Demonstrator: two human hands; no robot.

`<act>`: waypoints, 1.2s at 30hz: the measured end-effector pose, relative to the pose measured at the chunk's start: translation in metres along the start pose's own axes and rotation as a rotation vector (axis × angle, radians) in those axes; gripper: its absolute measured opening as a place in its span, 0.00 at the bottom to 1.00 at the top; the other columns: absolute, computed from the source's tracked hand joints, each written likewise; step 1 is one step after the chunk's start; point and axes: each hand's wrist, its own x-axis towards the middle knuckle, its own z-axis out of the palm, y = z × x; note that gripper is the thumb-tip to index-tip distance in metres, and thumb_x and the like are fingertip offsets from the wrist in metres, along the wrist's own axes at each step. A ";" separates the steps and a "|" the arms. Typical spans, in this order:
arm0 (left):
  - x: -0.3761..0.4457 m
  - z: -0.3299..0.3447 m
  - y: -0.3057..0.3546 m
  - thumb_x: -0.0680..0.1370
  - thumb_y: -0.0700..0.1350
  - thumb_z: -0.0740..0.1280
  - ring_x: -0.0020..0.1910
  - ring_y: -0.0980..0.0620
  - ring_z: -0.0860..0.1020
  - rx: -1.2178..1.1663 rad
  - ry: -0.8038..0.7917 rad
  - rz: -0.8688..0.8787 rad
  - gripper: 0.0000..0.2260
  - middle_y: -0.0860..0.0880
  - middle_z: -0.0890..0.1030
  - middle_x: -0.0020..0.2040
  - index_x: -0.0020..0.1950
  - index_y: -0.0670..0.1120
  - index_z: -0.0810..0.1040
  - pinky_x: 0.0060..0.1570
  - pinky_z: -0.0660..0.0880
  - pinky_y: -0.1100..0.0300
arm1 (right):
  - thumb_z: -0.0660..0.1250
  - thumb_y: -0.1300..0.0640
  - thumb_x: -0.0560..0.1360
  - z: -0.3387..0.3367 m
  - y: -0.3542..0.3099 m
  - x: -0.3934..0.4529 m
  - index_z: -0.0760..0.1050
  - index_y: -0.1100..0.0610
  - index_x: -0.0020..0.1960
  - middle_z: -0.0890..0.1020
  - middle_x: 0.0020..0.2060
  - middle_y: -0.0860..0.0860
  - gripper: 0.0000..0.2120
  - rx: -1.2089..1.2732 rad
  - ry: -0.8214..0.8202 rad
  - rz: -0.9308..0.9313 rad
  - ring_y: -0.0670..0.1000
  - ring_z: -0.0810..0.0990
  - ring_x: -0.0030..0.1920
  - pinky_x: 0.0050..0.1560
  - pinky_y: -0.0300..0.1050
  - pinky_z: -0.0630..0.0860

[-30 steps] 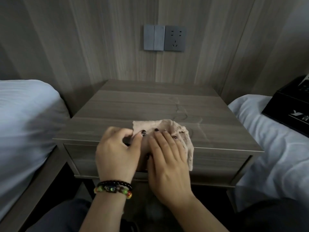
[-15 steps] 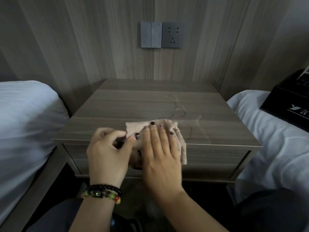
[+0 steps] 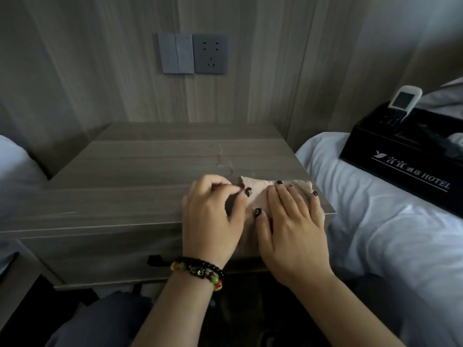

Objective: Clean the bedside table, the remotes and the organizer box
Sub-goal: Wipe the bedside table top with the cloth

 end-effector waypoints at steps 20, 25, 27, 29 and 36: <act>0.032 -0.062 -0.067 0.79 0.53 0.58 0.70 0.52 0.67 0.306 -0.259 -0.116 0.20 0.52 0.68 0.73 0.70 0.48 0.70 0.64 0.68 0.52 | 0.49 0.35 0.76 0.034 0.007 0.145 0.65 0.55 0.69 0.59 0.72 0.56 0.31 -0.064 -0.524 -0.077 0.60 0.55 0.73 0.72 0.61 0.53; 0.037 -0.059 -0.071 0.80 0.56 0.56 0.73 0.53 0.63 0.297 -0.242 -0.180 0.21 0.52 0.67 0.73 0.69 0.49 0.70 0.66 0.65 0.52 | 0.54 0.33 0.73 0.064 0.011 0.184 0.69 0.55 0.66 0.62 0.62 0.57 0.32 -0.011 -0.342 0.013 0.61 0.60 0.66 0.70 0.56 0.59; 0.037 -0.057 -0.072 0.78 0.58 0.54 0.73 0.52 0.64 0.302 -0.238 -0.185 0.24 0.51 0.68 0.72 0.68 0.48 0.71 0.66 0.66 0.51 | 0.58 0.33 0.71 0.074 0.013 0.200 0.68 0.55 0.66 0.64 0.62 0.57 0.33 0.003 -0.228 0.063 0.60 0.61 0.65 0.68 0.55 0.60; 0.037 -0.055 -0.073 0.77 0.58 0.54 0.72 0.51 0.65 0.306 -0.234 -0.184 0.24 0.49 0.69 0.72 0.68 0.48 0.72 0.66 0.67 0.51 | 0.58 0.32 0.69 0.083 0.015 0.215 0.70 0.56 0.63 0.66 0.61 0.57 0.34 -0.004 -0.152 0.104 0.60 0.63 0.64 0.66 0.56 0.62; 0.032 -0.053 -0.078 0.79 0.53 0.57 0.67 0.49 0.72 0.322 -0.140 -0.066 0.19 0.46 0.76 0.65 0.60 0.44 0.77 0.64 0.64 0.61 | 0.54 0.38 0.75 0.113 0.024 0.270 0.75 0.62 0.61 0.72 0.63 0.59 0.31 -0.027 -0.136 0.251 0.62 0.66 0.65 0.64 0.59 0.64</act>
